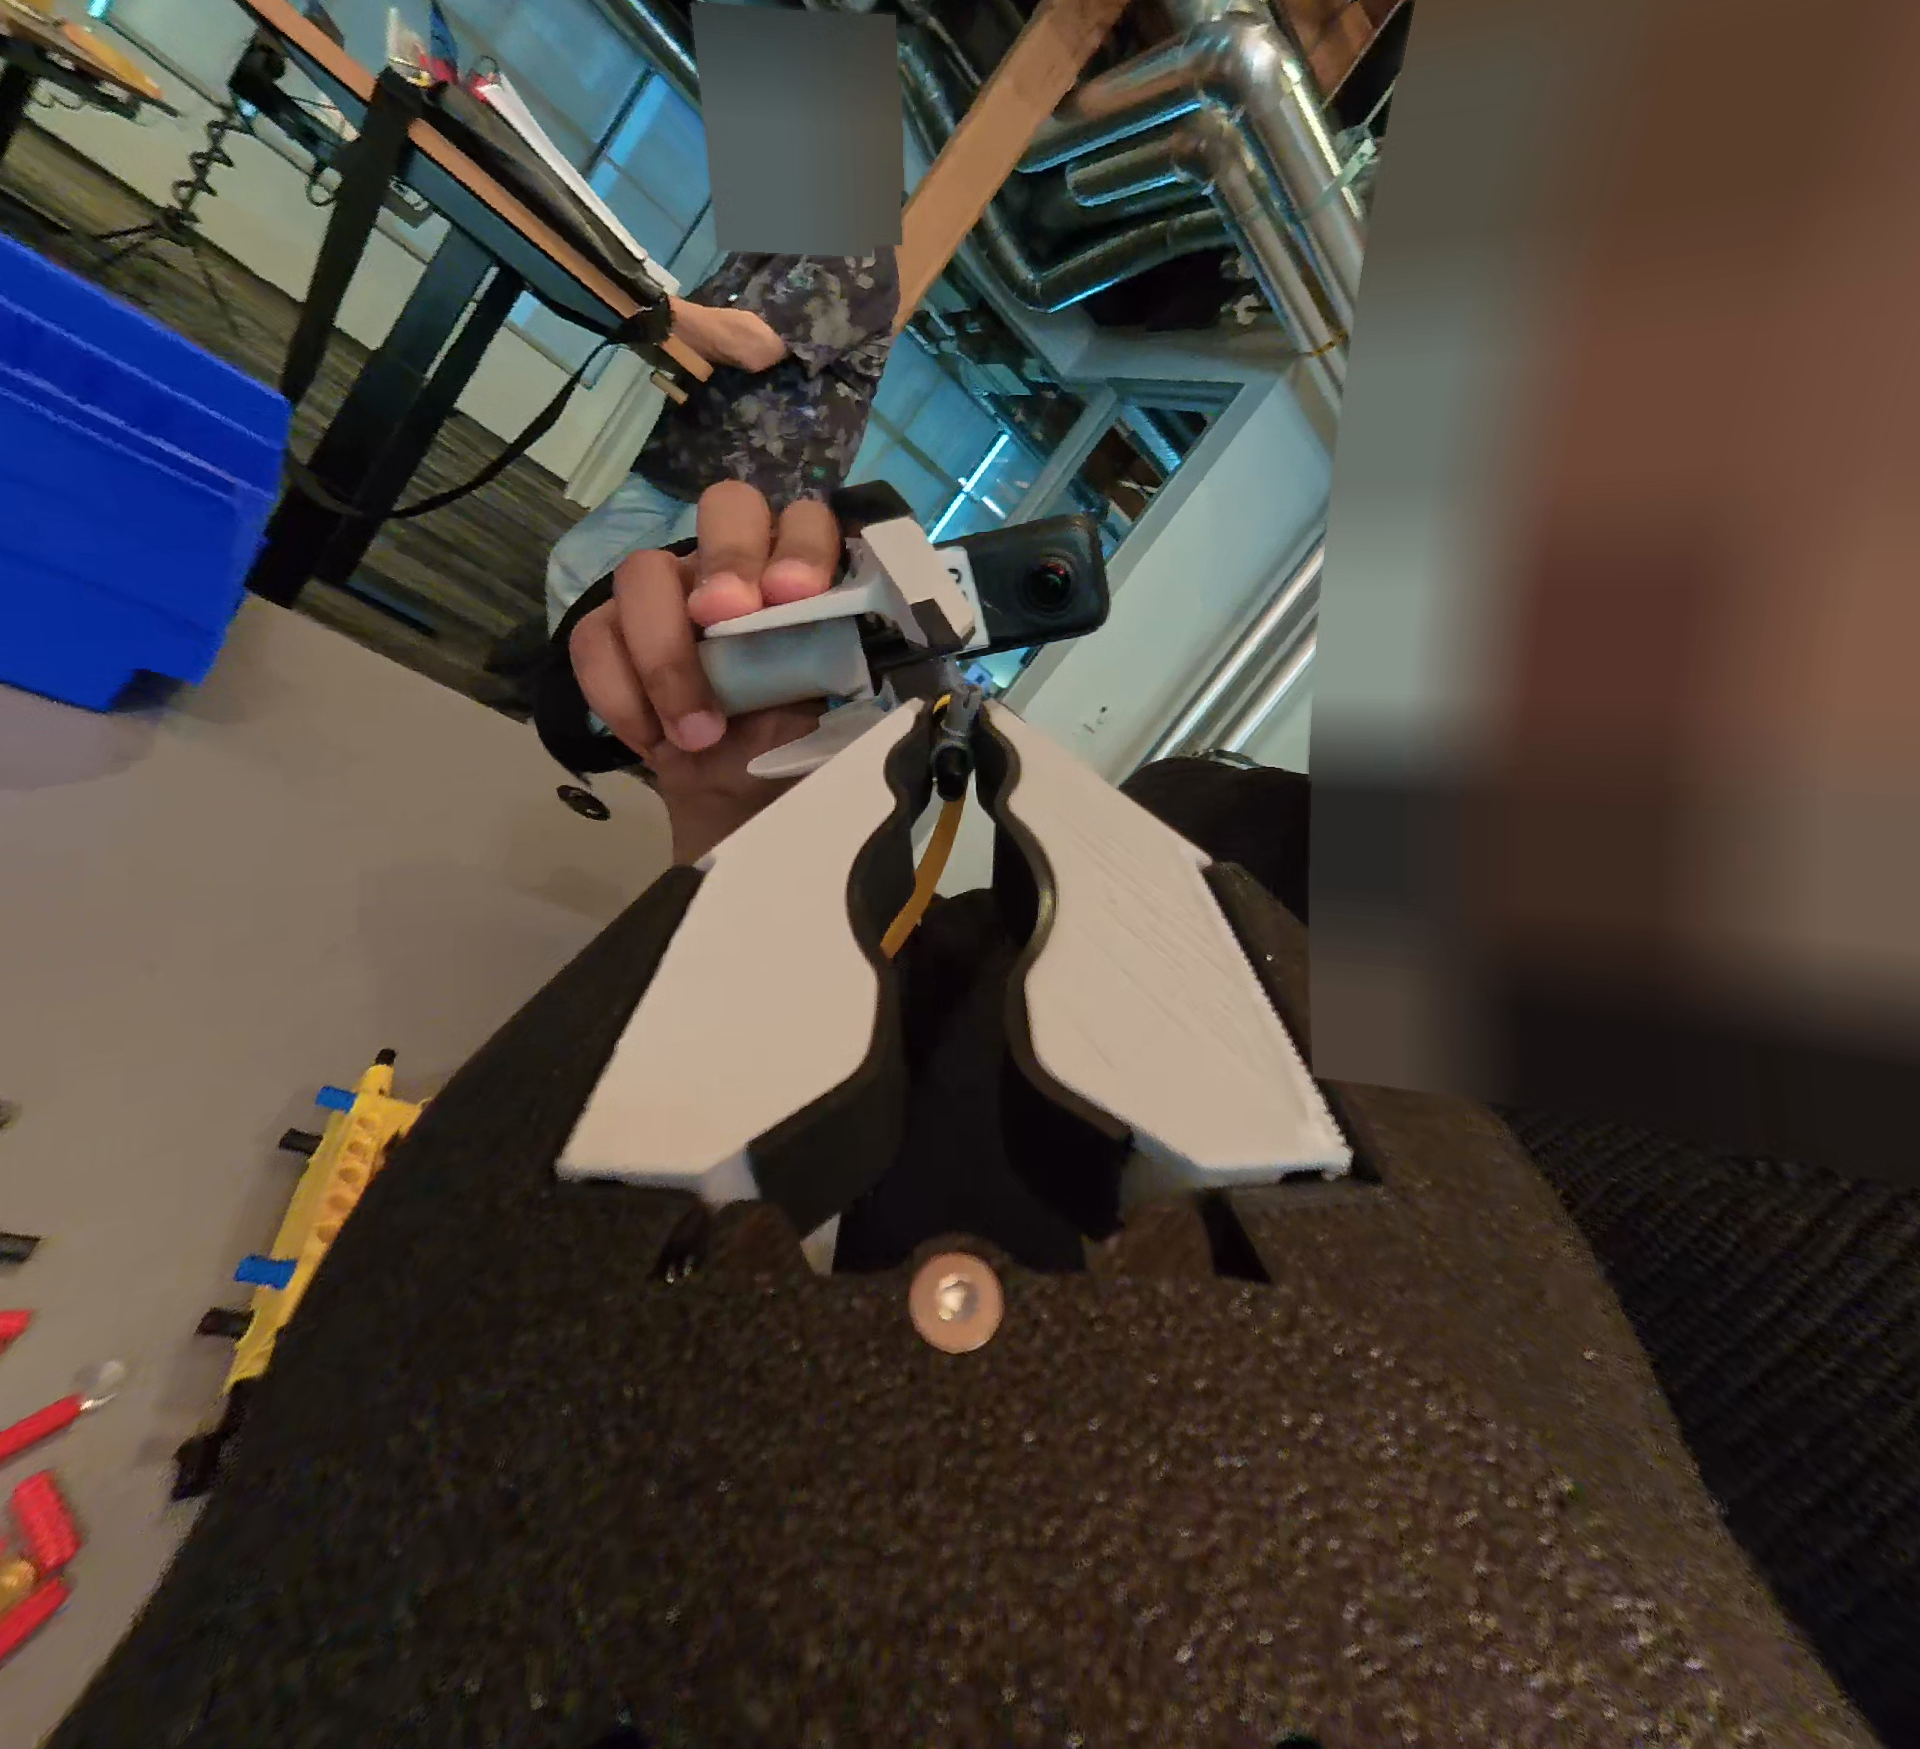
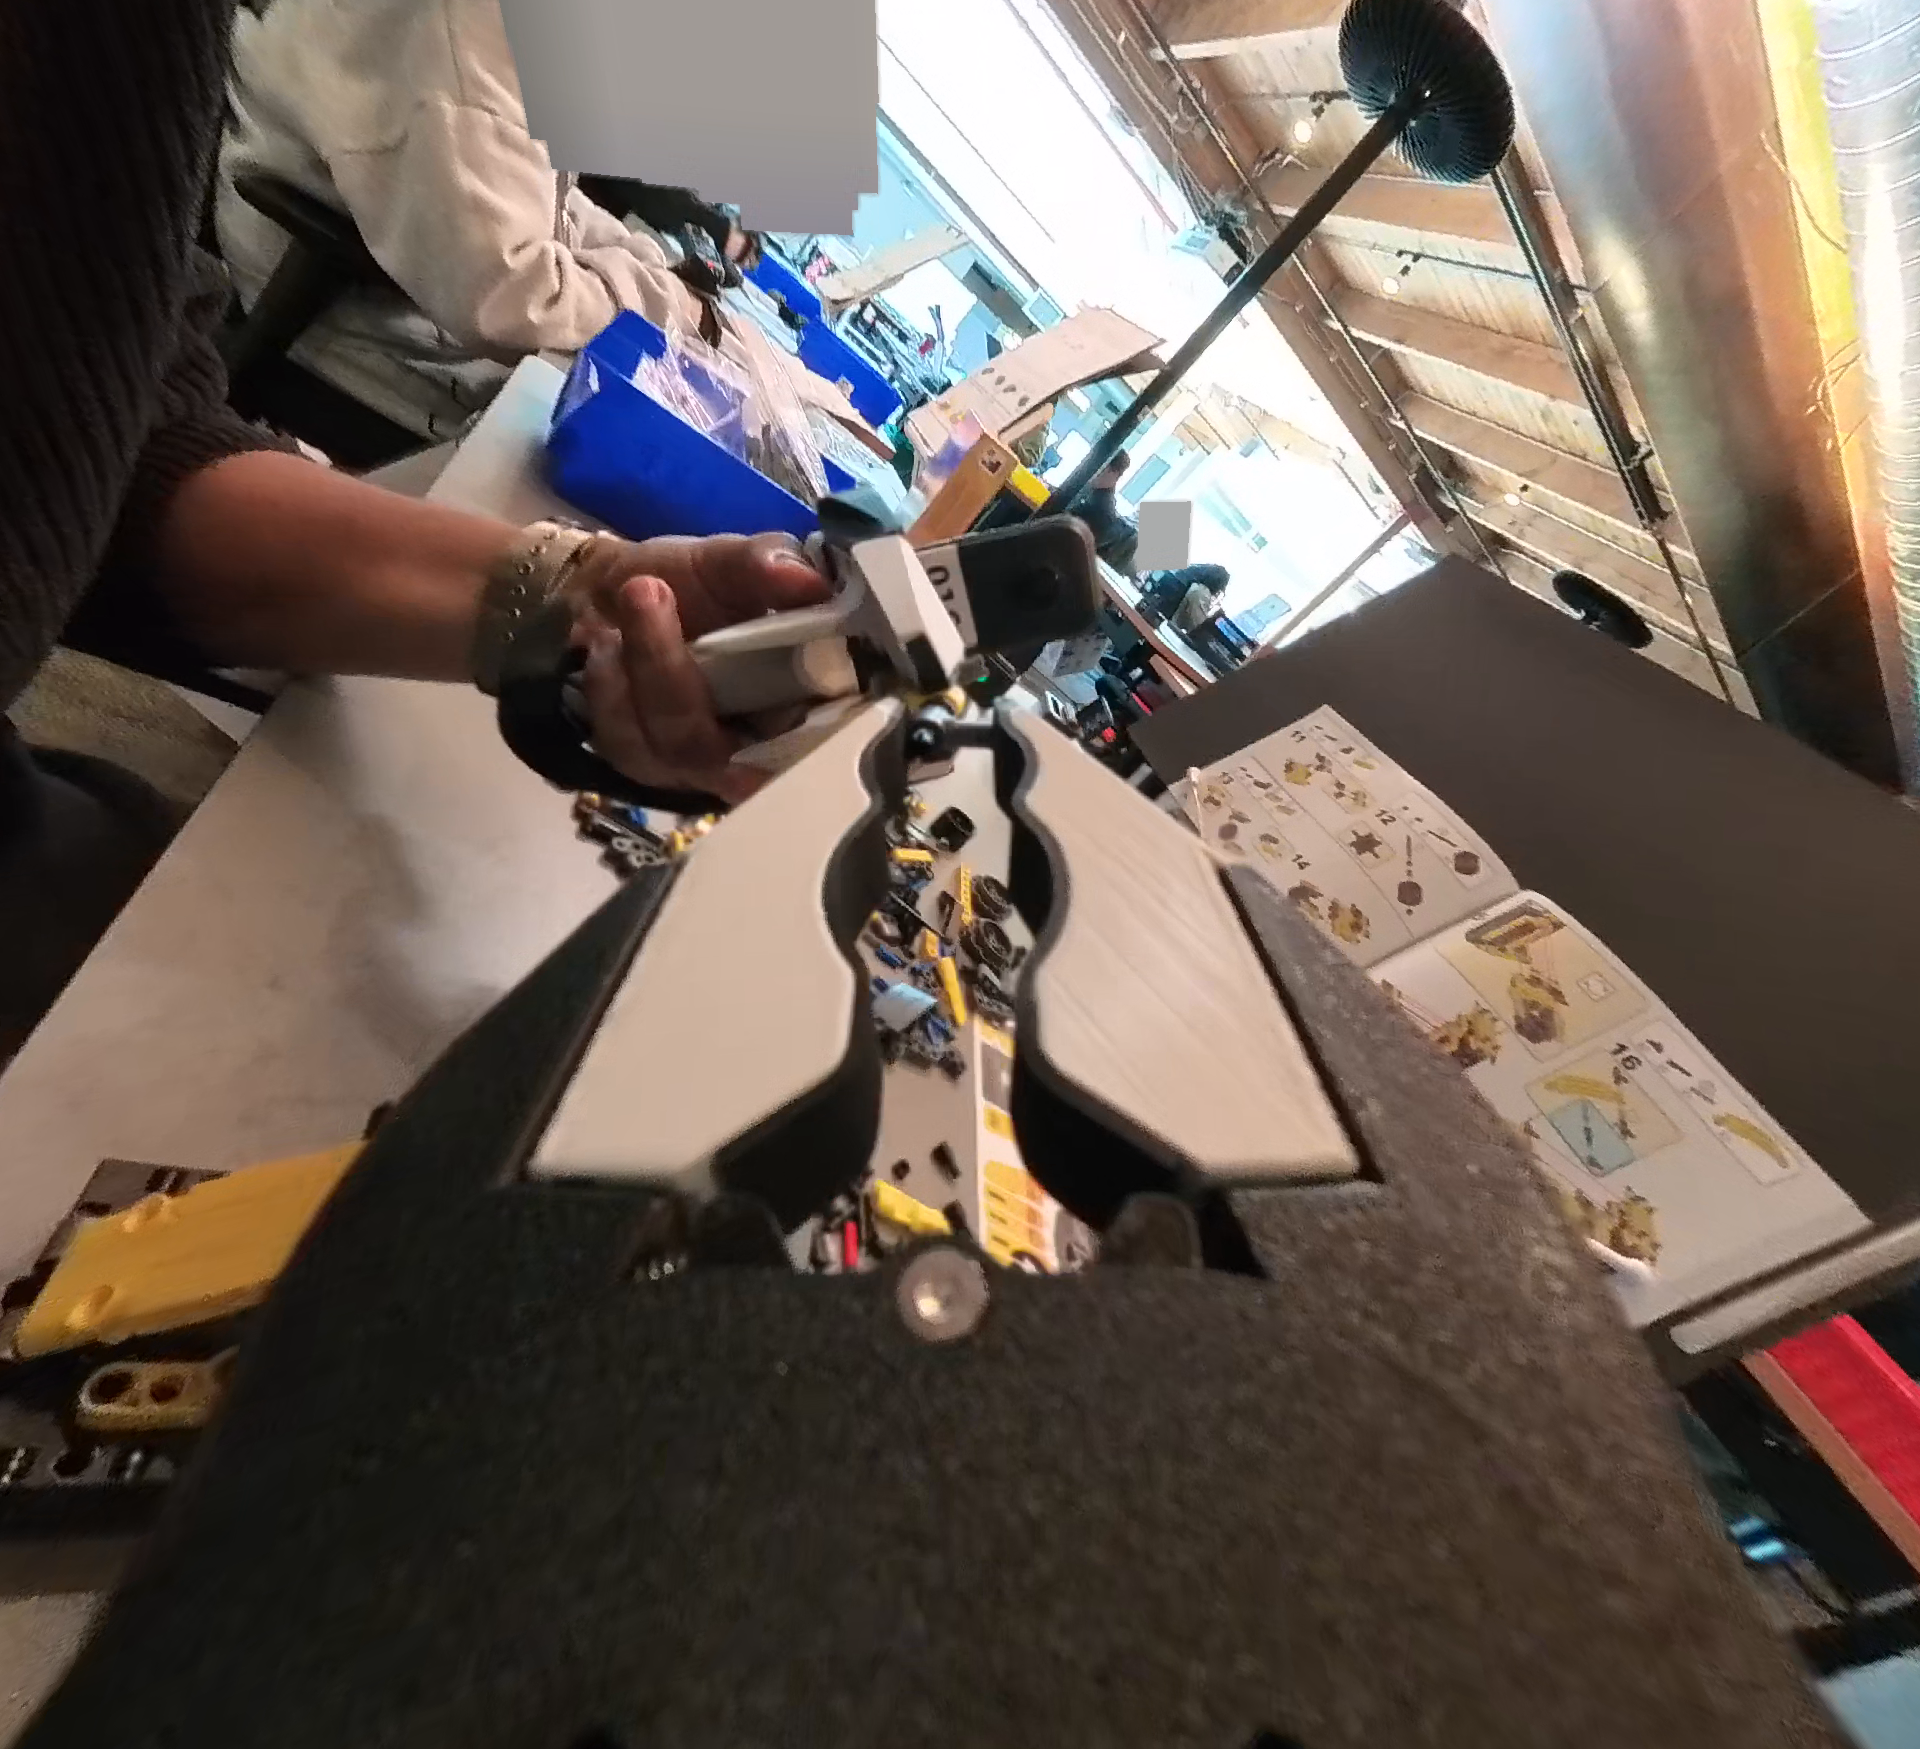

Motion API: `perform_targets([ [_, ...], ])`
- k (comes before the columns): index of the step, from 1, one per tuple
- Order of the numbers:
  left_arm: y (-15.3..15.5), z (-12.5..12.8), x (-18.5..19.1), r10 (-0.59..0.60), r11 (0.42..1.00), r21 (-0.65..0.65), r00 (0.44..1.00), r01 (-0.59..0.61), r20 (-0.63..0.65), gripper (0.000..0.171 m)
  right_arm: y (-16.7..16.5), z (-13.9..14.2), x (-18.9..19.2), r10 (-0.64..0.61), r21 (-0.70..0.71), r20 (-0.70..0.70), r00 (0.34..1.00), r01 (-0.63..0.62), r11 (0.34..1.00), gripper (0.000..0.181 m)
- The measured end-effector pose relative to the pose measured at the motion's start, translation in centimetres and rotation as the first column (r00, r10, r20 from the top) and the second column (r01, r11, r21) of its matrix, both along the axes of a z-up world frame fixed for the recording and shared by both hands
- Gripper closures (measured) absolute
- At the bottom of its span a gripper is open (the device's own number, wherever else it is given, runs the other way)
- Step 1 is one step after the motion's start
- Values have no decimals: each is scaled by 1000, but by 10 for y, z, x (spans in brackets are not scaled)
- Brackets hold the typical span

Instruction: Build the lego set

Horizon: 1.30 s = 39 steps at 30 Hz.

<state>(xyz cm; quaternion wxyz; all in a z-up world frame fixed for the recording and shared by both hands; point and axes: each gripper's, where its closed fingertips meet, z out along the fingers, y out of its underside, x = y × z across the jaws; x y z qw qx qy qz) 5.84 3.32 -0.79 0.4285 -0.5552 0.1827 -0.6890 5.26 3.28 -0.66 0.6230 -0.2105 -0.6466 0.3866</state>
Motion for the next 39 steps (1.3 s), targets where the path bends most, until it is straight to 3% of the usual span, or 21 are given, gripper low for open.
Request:
perform_targets([
  [11,-5,-5,-1,-3,1000,-6,999,3,-35,166,-6,-4,-2,19,-4,30,999,-19,1000,167],
  [15,-14,-8,-14,95,995,-25,995,-95,1,165,-16,-8,-15,-31,-14,44,999,31,999,166],
  [25,-38,-64,-69,284,939,-212,958,-270,38,166,-37,-46,-24,-207,-54,136,969,216,975,166],
  [29,-45,-67,-75,310,931,-217,950,-294,43,166,-53,-50,-25,-266,30,165,950,265,964,166],
  [32,-45,-66,-89,404,899,-166,914,-405,-44,166,-65,-50,-23,-273,45,182,945,269,962,166],
  [34,-45,-71,-98,481,862,-94,862,-499,-161,166,-73,-50,-18,-266,35,190,945,264,964,166],
  [39,-50,-107,-120,595,761,81,644,-644,-481,165,-92,-59,-11,-220,-38,210,953,232,972,166],
])
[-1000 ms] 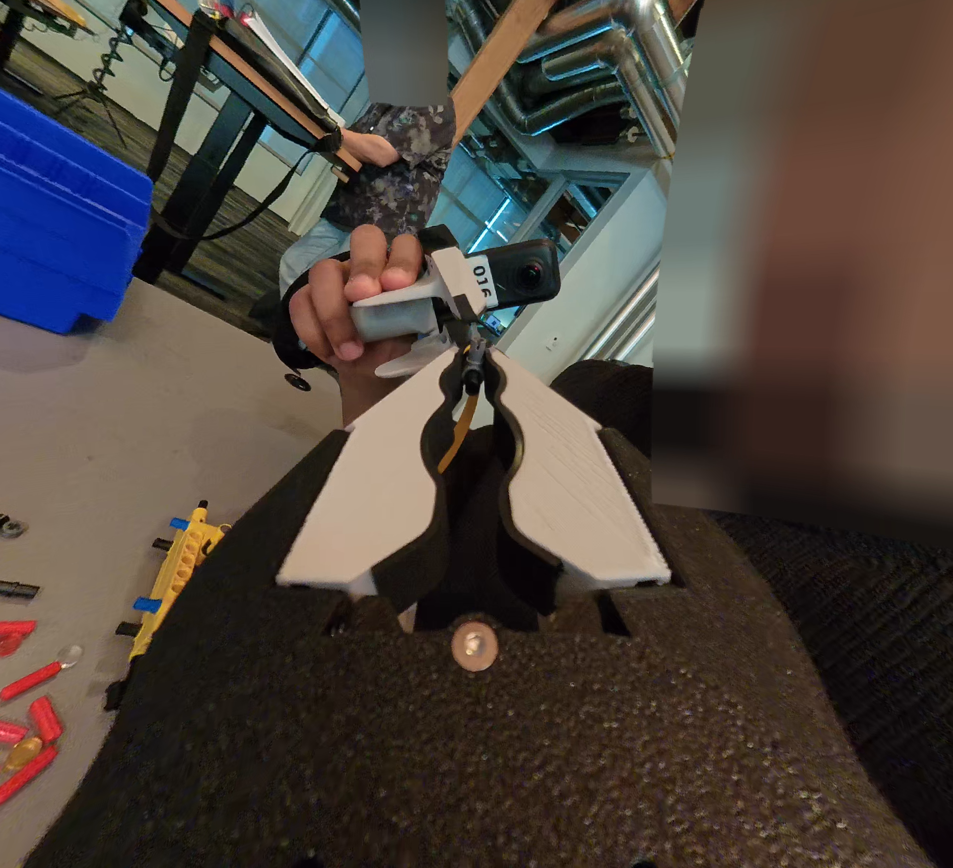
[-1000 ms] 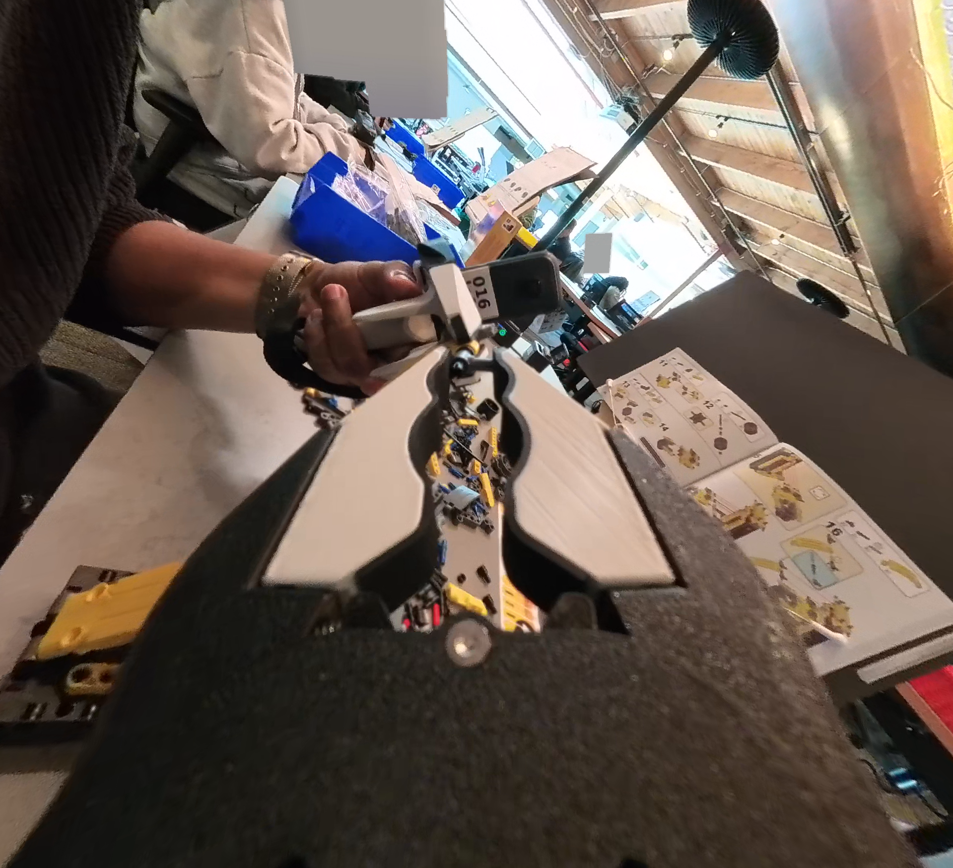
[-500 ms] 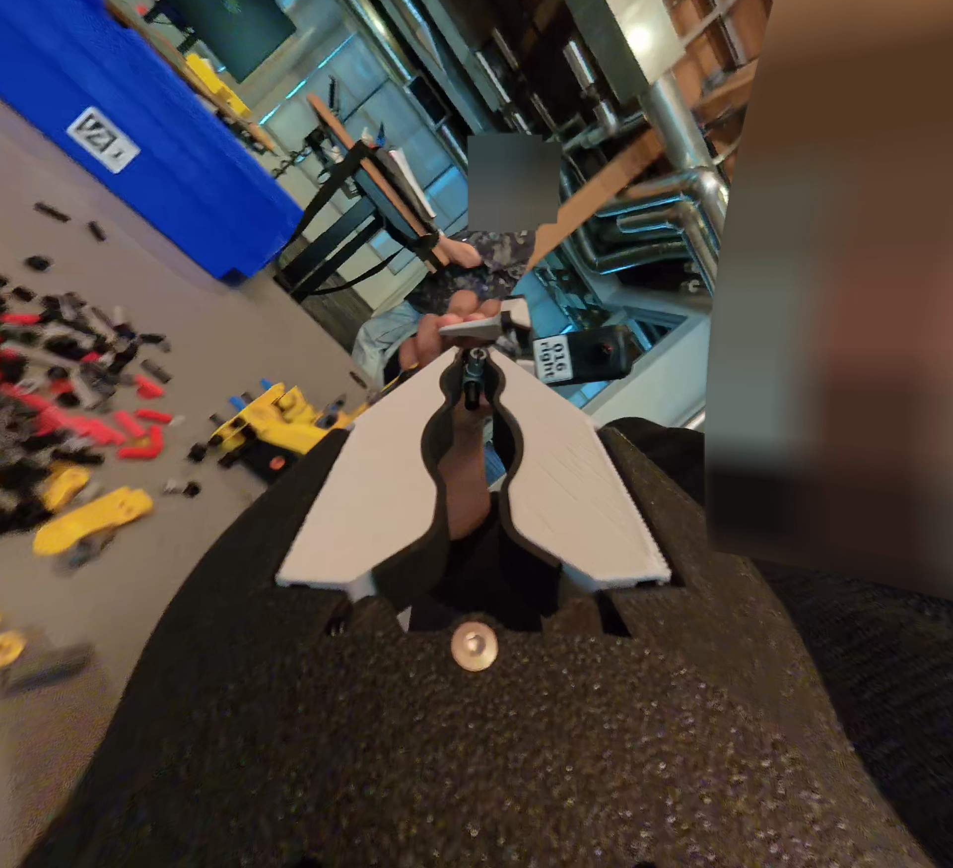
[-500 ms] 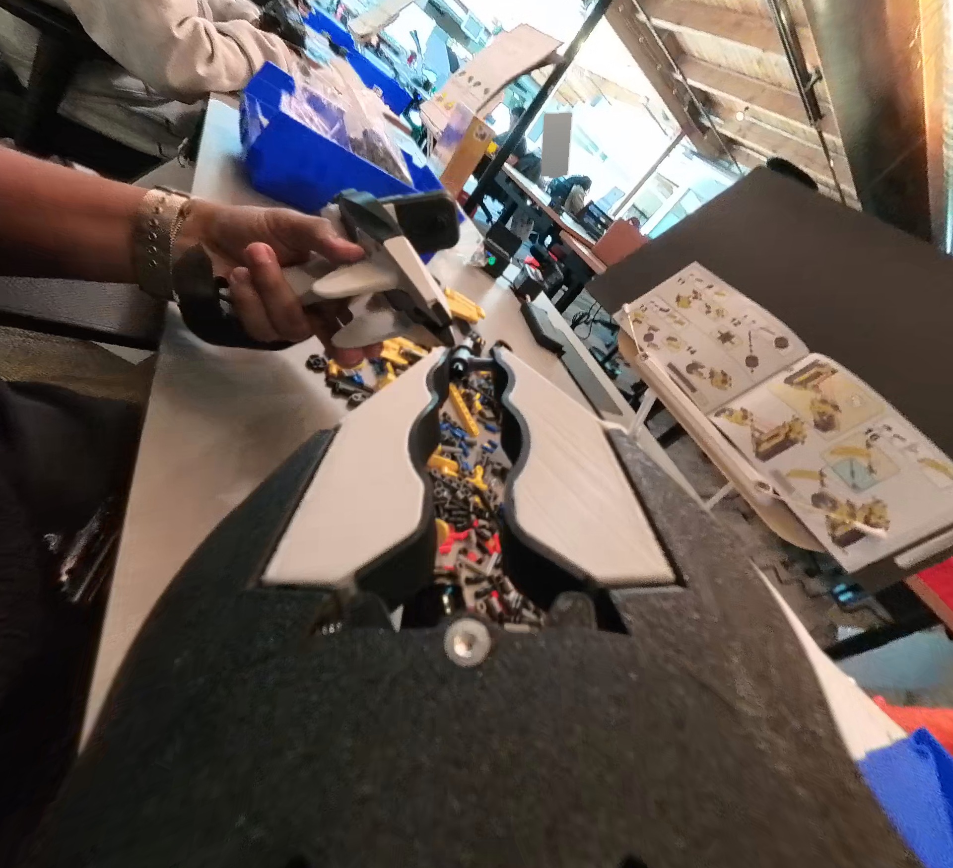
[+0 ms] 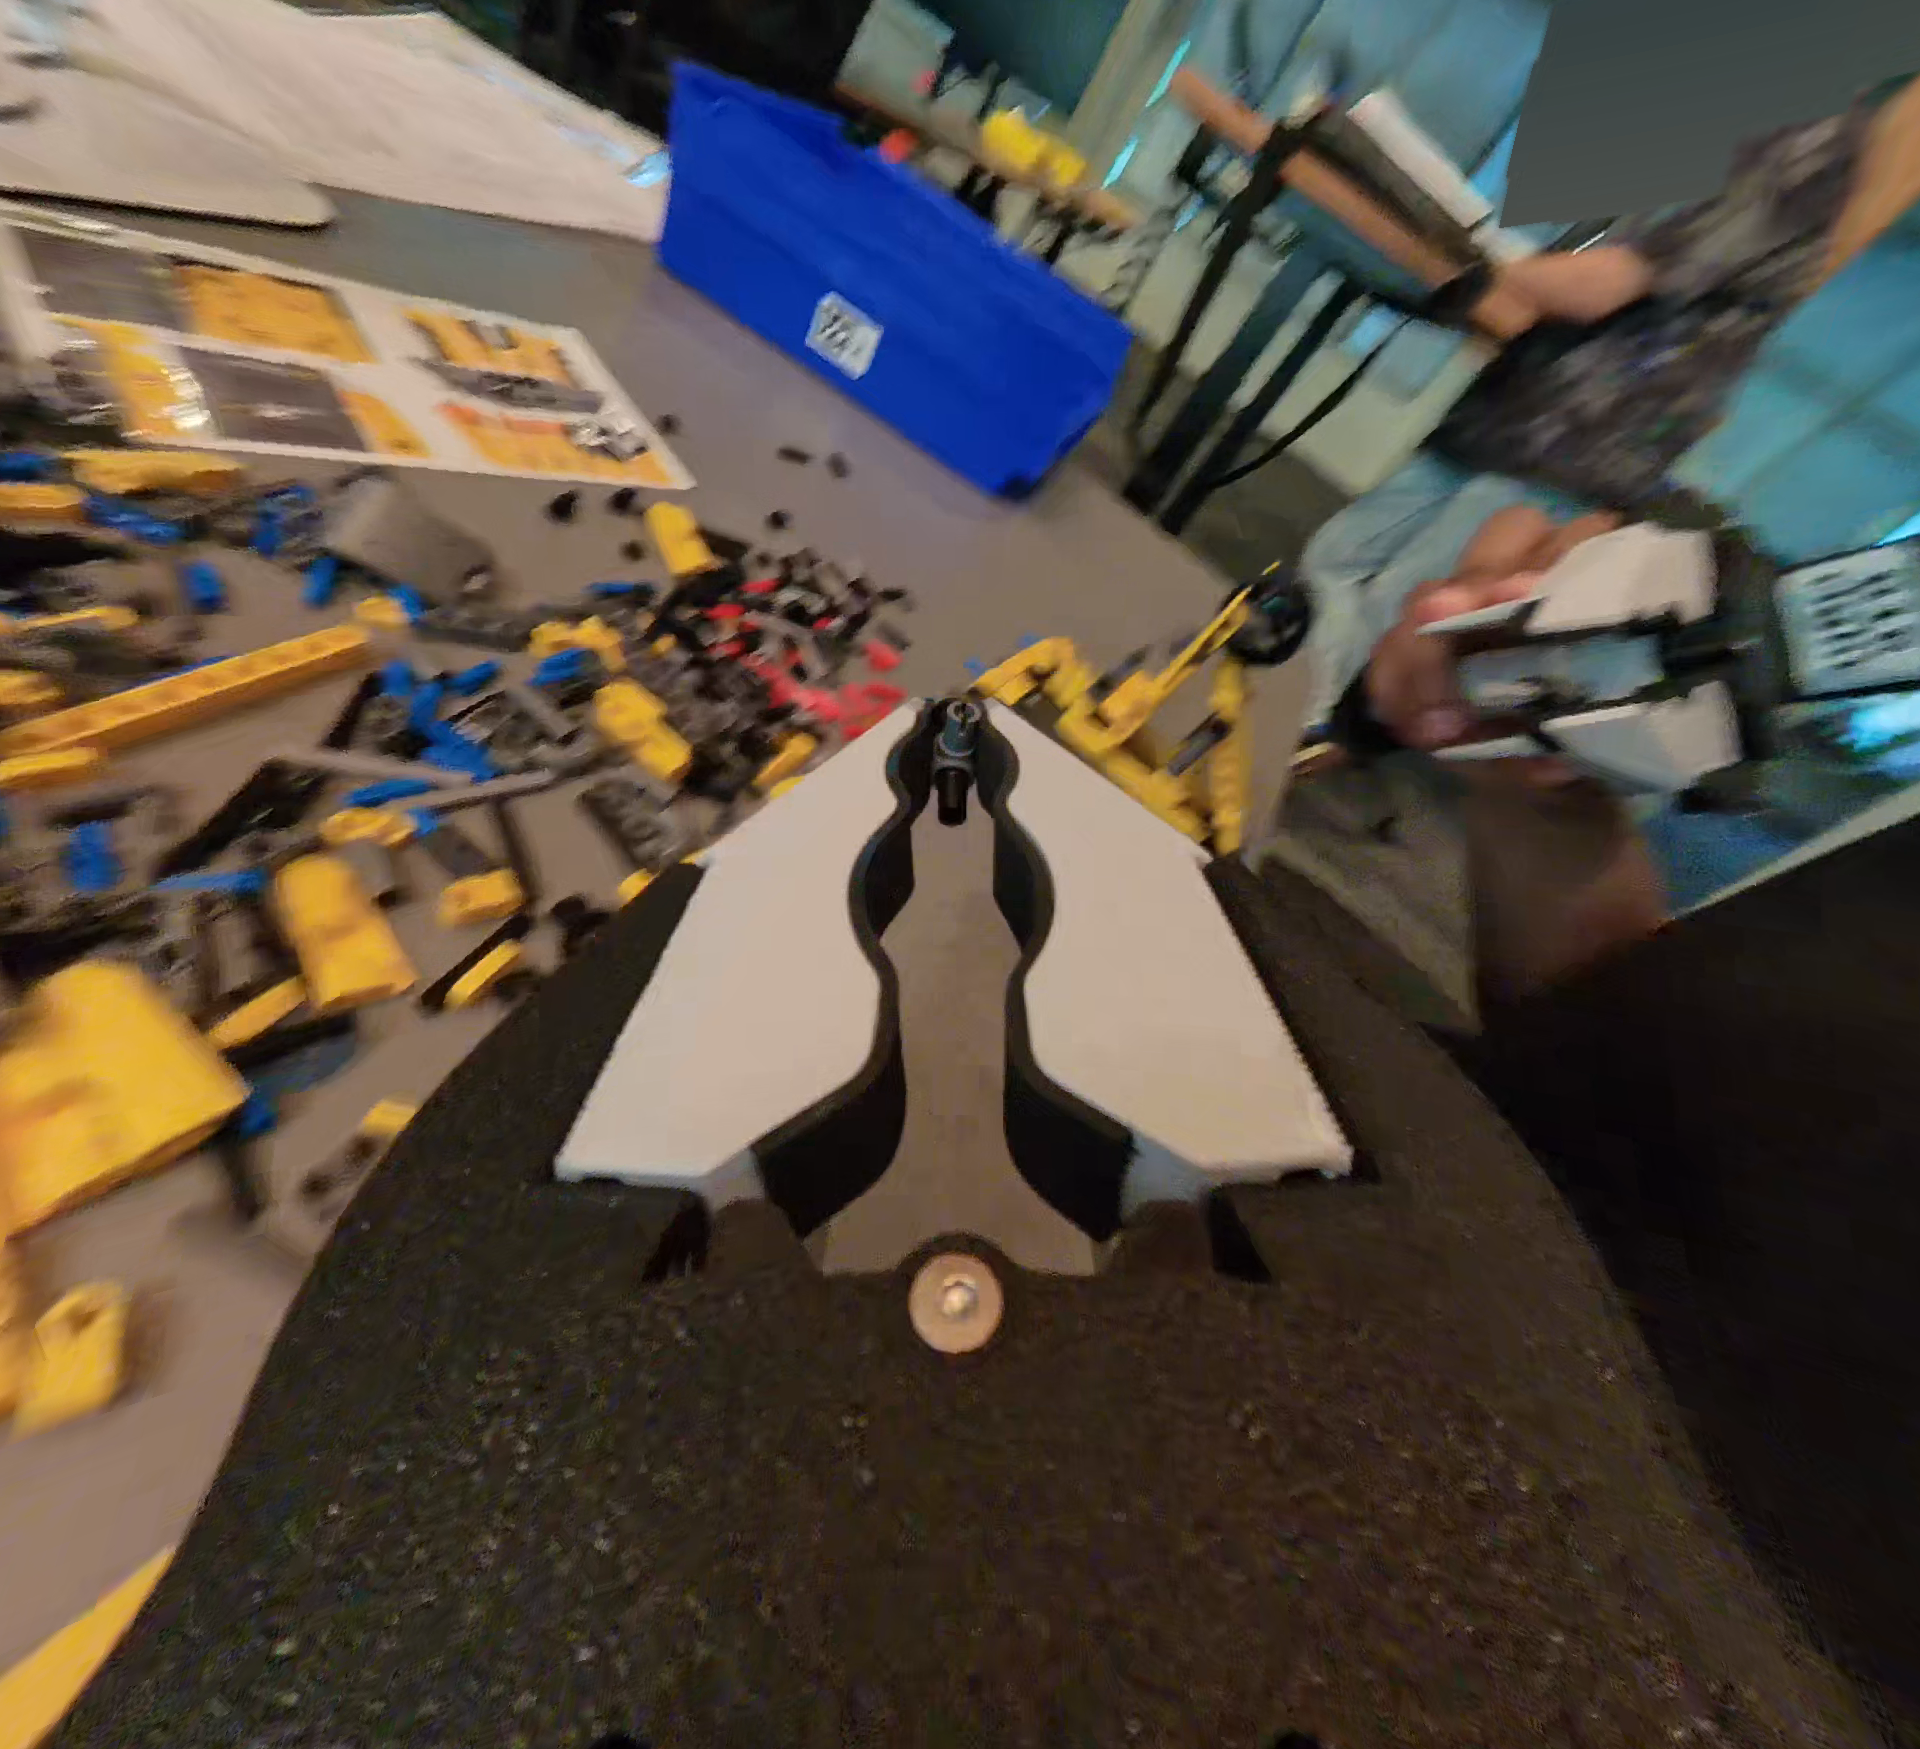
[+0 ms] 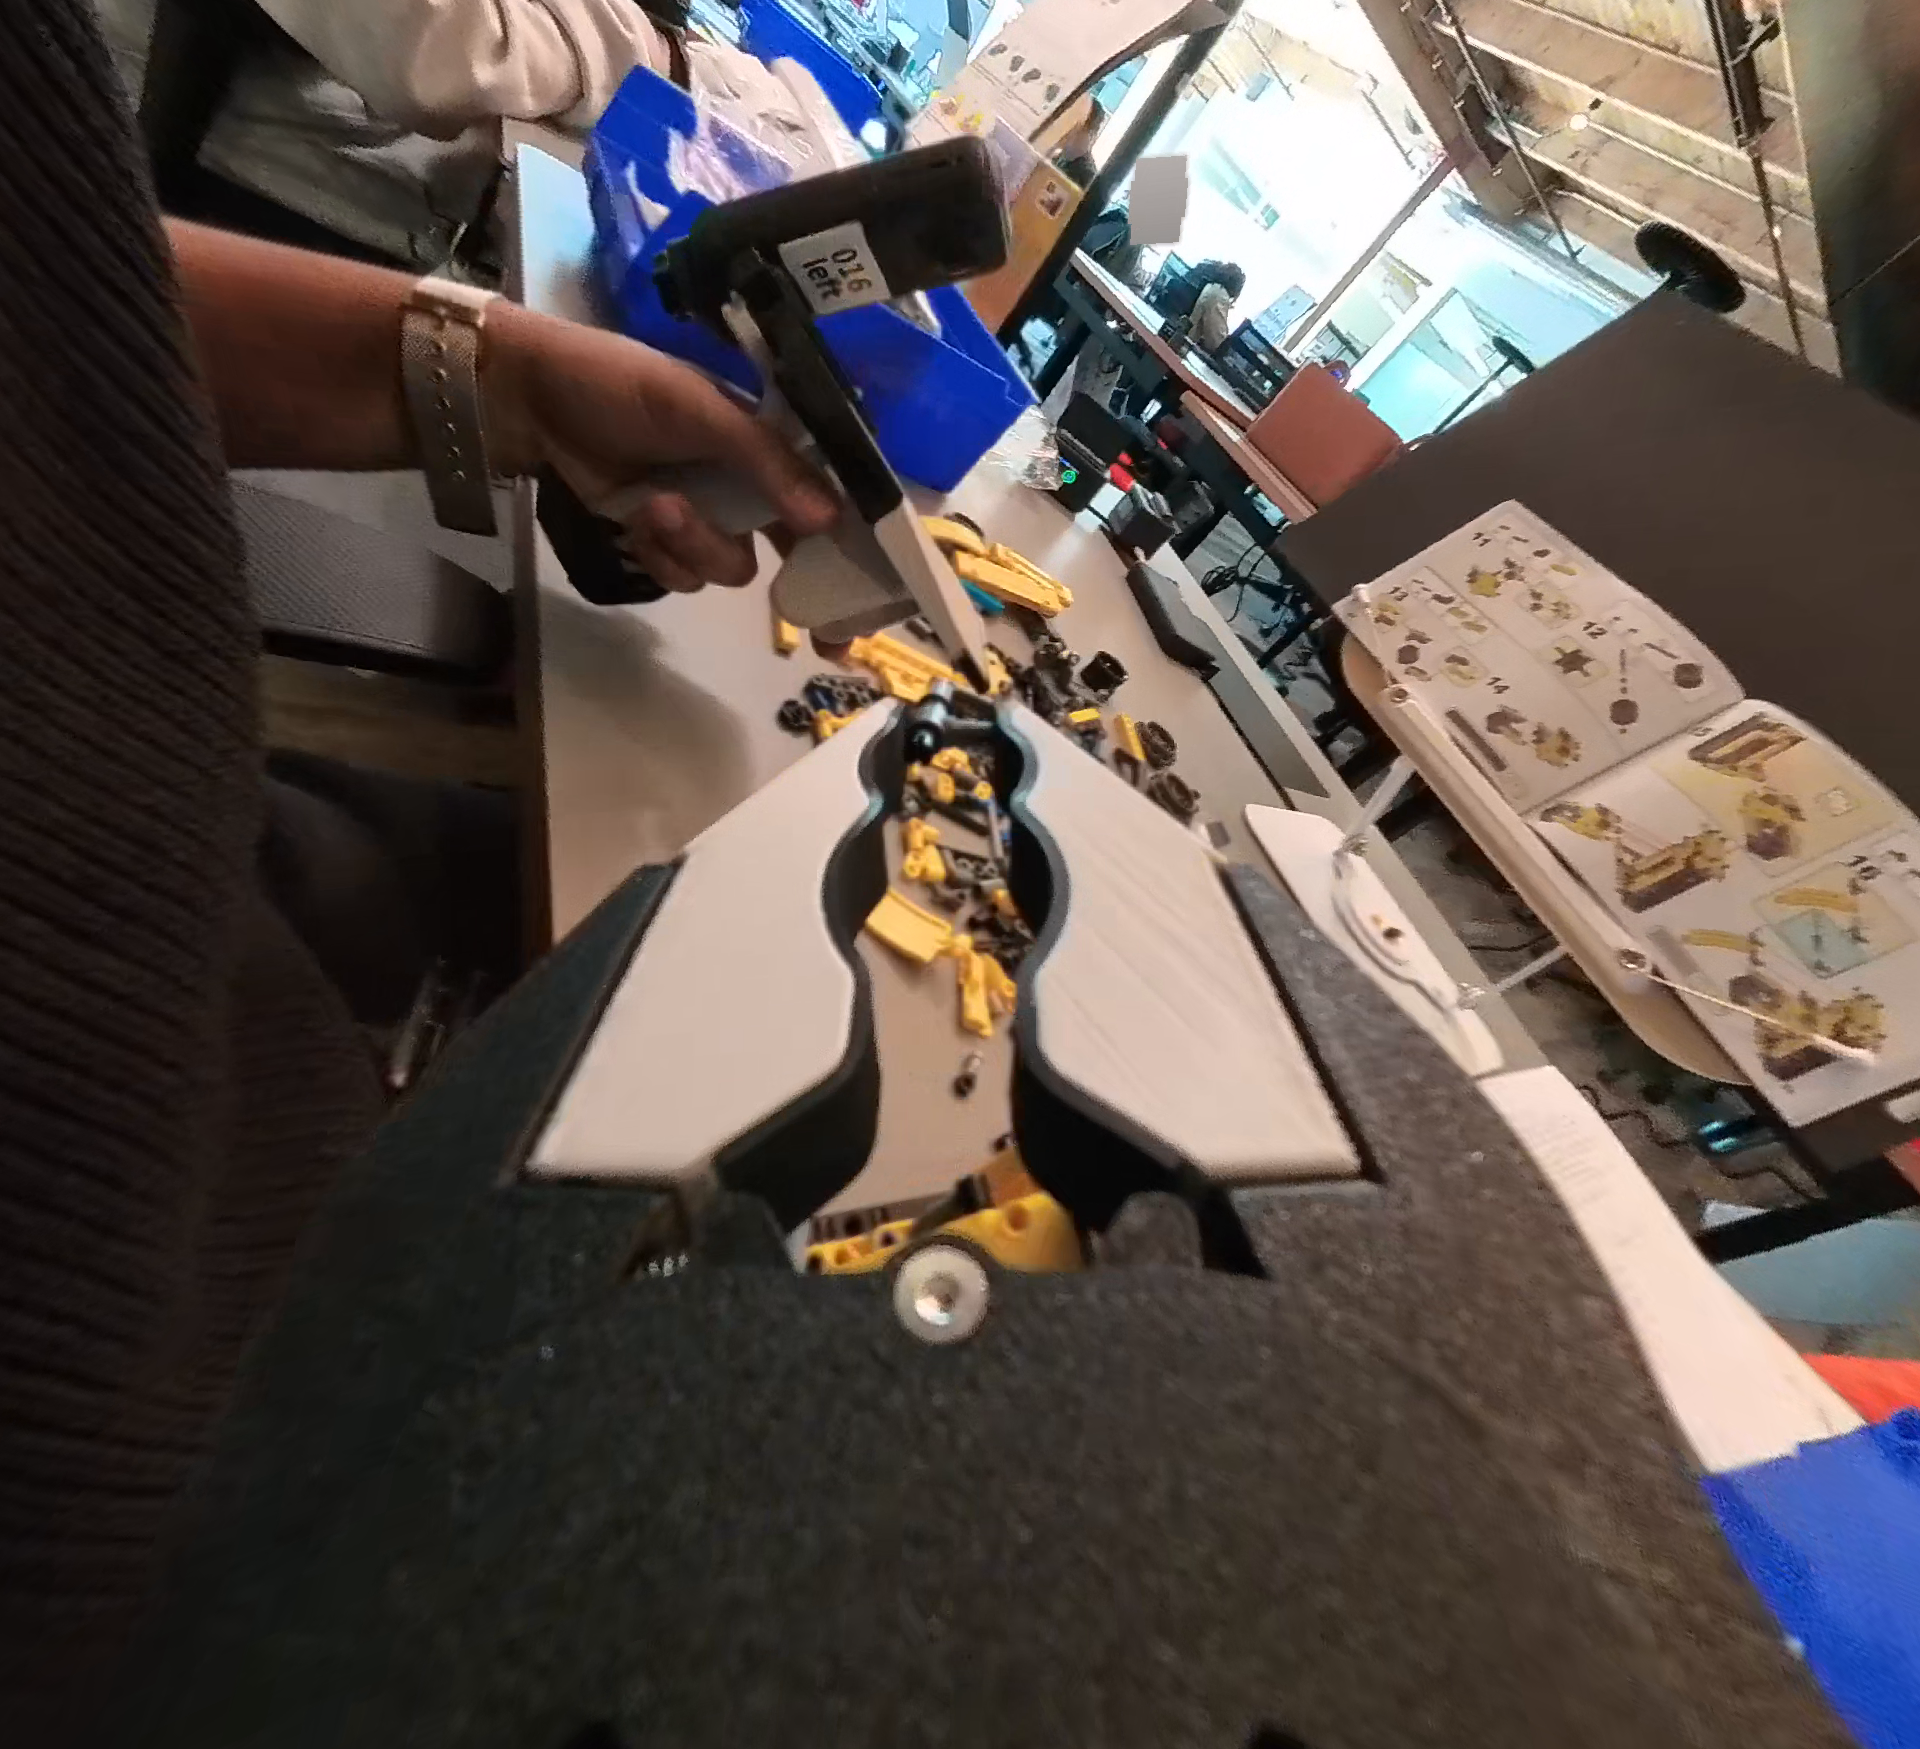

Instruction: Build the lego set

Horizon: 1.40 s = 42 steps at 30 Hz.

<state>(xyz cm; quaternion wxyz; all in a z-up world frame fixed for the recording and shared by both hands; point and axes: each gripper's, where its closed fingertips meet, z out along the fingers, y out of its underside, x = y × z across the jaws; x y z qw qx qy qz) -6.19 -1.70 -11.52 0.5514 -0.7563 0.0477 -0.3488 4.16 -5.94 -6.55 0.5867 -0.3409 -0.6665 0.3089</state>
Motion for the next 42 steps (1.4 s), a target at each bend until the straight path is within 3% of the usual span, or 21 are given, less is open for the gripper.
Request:
perform_targets([
  [5,-21,-54,-10,9,984,-172,981,-43,-192,165,-13,-12,1,18,-28,4,1000,-18,999,166],
  [8,-31,-65,-2,-32,976,-217,962,-29,-270,165,-20,-12,-1,39,-45,-11,999,-39,998,165],
  [11,-34,-96,-15,-49,946,-299,856,-125,-514,165,-26,-10,-2,52,-39,-20,998,-53,998,166],
  [13,-34,-101,-16,-59,948,-284,799,-142,-598,165,-29,-10,-1,52,-26,-19,998,-52,998,166],
  [23,-34,-96,-23,-16,952,-256,805,-170,-593,163,-25,-17,1,38,-47,-13,999,-38,998,165],
  [30,-23,-50,-47,156,972,-73,848,-222,-507,162,-16,-23,0,26,-87,-14,1000,-27,996,165],
  [35,-21,-57,-23,4,986,-138,853,-89,-522,160,-16,-24,-1,34,-93,-19,999,-35,995,165],
  [37,-22,-70,-6,-72,985,-171,822,-31,-565,154,-15,-24,-1,34,-98,-23,999,-36,994,165],
  [40,-16,-86,-3,-62,981,-177,737,-79,-673,147,-13,-25,1,32,-107,-27,999,-35,994,165],
  [42,-13,-93,-1,-67,977,-190,721,-91,-689,146,-12,-25,2,33,-112,-31,999,-36,993,165],
])
